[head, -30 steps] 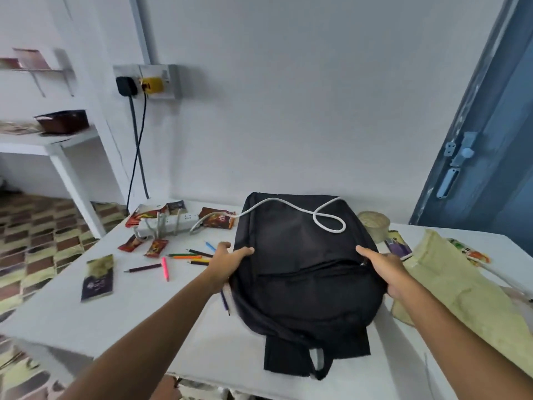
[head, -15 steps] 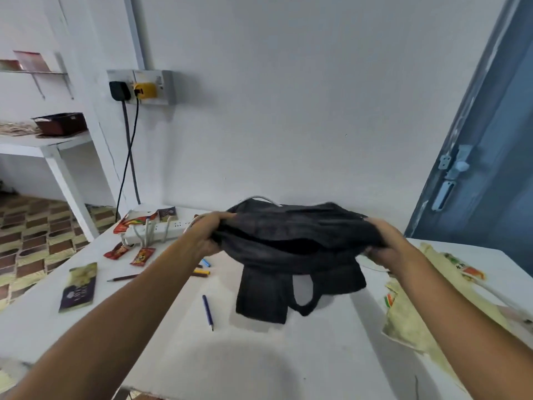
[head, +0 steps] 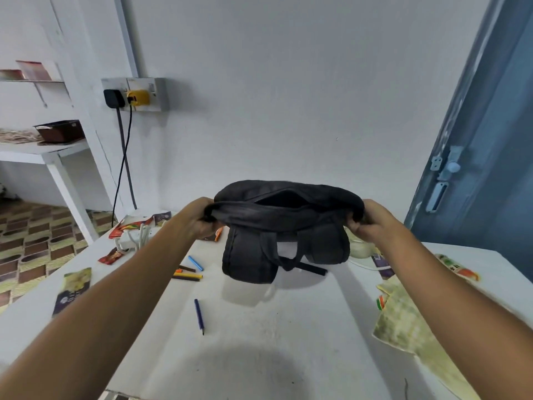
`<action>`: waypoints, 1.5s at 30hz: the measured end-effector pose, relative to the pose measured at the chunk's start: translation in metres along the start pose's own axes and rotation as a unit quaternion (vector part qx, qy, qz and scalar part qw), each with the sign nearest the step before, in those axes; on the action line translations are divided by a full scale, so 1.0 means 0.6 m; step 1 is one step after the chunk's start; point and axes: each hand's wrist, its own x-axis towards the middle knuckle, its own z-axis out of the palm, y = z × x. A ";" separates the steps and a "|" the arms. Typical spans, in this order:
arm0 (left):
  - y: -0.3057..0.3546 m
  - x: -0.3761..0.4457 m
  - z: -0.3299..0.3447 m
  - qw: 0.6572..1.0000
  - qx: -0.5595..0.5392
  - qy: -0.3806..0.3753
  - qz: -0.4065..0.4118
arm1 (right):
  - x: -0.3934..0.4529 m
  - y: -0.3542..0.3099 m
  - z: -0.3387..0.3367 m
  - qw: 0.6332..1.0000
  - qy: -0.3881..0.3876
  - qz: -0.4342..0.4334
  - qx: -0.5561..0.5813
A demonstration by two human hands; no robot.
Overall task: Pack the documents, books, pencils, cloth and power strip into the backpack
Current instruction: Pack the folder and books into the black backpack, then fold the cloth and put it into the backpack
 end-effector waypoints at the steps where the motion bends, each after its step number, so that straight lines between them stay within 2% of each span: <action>1: -0.006 -0.001 -0.002 1.000 0.014 -0.008 -0.003 | -0.001 0.002 -0.005 1.000 -0.002 0.004 -0.018; 5: -0.041 -0.014 -0.027 0.995 0.083 -0.048 -0.016 | -0.024 0.024 -0.036 0.990 -0.007 0.012 -0.137; 8: -0.076 -0.026 -0.061 0.990 0.117 -0.055 -0.055 | -0.041 0.049 -0.070 0.975 -0.014 0.023 -0.220; 12: -0.121 -0.043 -0.095 0.982 0.141 -0.106 -0.070 | -0.041 0.094 -0.118 0.958 -0.028 0.079 -0.274; 15: -0.141 -0.047 -0.112 0.981 0.179 -0.063 -0.047 | -0.034 0.115 -0.139 0.953 -0.025 0.083 -0.290; 18: -0.164 -0.053 -0.118 0.952 0.303 -0.018 -0.027 | -0.033 0.132 -0.150 0.942 -0.006 0.065 -0.330; 20: -0.179 -0.052 -0.123 0.899 0.438 0.027 0.011 | -0.029 0.146 -0.160 0.914 0.013 0.031 -0.403; 22: -0.186 -0.049 -0.124 0.783 0.612 0.087 0.069 | -0.028 0.155 -0.165 0.852 0.043 -0.032 -0.520; 24: -0.186 -0.051 -0.113 0.671 0.718 0.125 0.134 | -0.030 0.157 -0.161 0.738 0.076 -0.120 -0.660; 25: -0.184 -0.053 -0.102 0.636 0.739 0.129 0.183 | -0.031 0.157 -0.155 0.667 0.094 -0.152 -0.723; 26: -0.184 -0.054 -0.089 0.617 0.738 0.115 0.247 | -0.034 0.158 -0.144 0.605 0.113 -0.181 -0.767; 27: -0.185 -0.054 -0.075 0.613 0.719 0.080 0.318 | -0.039 0.161 -0.131 0.563 0.118 -0.209 -0.791; 29: -0.194 -0.056 -0.043 0.600 0.678 -0.018 0.425 | -0.043 0.177 -0.109 0.543 0.080 -0.243 -0.800; 30: -0.204 -0.052 -0.029 0.576 0.677 -0.058 0.455 | -0.043 0.190 -0.101 0.539 0.051 -0.239 -0.806; 33: -0.245 -0.029 -0.008 0.511 0.725 -0.112 0.449 | -0.040 0.223 -0.101 0.492 0.007 -0.202 -0.847; 34: -0.256 -0.018 -0.009 0.493 0.745 -0.113 0.434 | -0.036 0.220 -0.105 0.498 0.009 -0.205 -0.842; 35: -0.266 -0.007 -0.015 0.472 0.759 -0.110 0.434 | -0.031 0.211 -0.108 0.521 0.018 -0.221 -0.824; 37: -0.284 0.008 -0.030 0.441 0.765 -0.102 0.459 | -0.017 0.184 -0.114 0.604 0.053 -0.264 -0.750; 39: -0.299 0.014 -0.041 0.437 0.755 -0.097 0.478 | 0.009 0.151 -0.123 0.672 0.111 -0.312 -0.663; 40: -0.305 0.016 -0.042 0.438 0.750 -0.093 0.487 | 0.026 0.134 -0.127 0.685 0.132 -0.331 -0.635; 42: -0.313 0.017 -0.041 0.443 0.742 -0.087 0.496 | 0.067 0.108 -0.136 0.678 0.149 -0.348 -0.630; 45: -0.314 0.020 -0.036 0.455 0.733 -0.089 0.499 | 0.126 0.078 -0.151 0.633 0.156 -0.332 -0.682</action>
